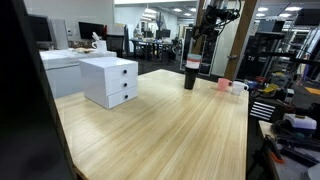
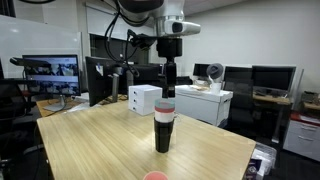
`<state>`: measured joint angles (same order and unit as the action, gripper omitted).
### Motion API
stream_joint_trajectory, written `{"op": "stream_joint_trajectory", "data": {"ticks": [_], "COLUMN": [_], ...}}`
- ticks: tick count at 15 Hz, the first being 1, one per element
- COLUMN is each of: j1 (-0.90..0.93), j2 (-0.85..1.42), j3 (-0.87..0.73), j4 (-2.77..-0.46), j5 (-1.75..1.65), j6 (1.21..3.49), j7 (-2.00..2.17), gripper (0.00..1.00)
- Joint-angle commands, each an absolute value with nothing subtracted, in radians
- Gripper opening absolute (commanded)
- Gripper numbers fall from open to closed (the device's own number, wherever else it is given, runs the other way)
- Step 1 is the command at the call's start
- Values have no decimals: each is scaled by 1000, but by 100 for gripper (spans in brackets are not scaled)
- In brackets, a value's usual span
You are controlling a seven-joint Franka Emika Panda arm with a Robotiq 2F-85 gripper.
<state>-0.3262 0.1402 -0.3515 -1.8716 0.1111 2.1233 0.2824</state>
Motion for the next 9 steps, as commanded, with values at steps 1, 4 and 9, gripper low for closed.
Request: {"op": "stream_joint_trajectory", "data": {"ticks": [1, 4, 9], "j1": [-350, -376, -415], "j2": [127, 114, 107], "j3": [-365, -381, -400], "j4": [-1856, -1888, -1967], "j5": [127, 141, 126], "j6": [2116, 2121, 2146], "j7": [288, 233, 95], "gripper": [99, 100, 100]}}
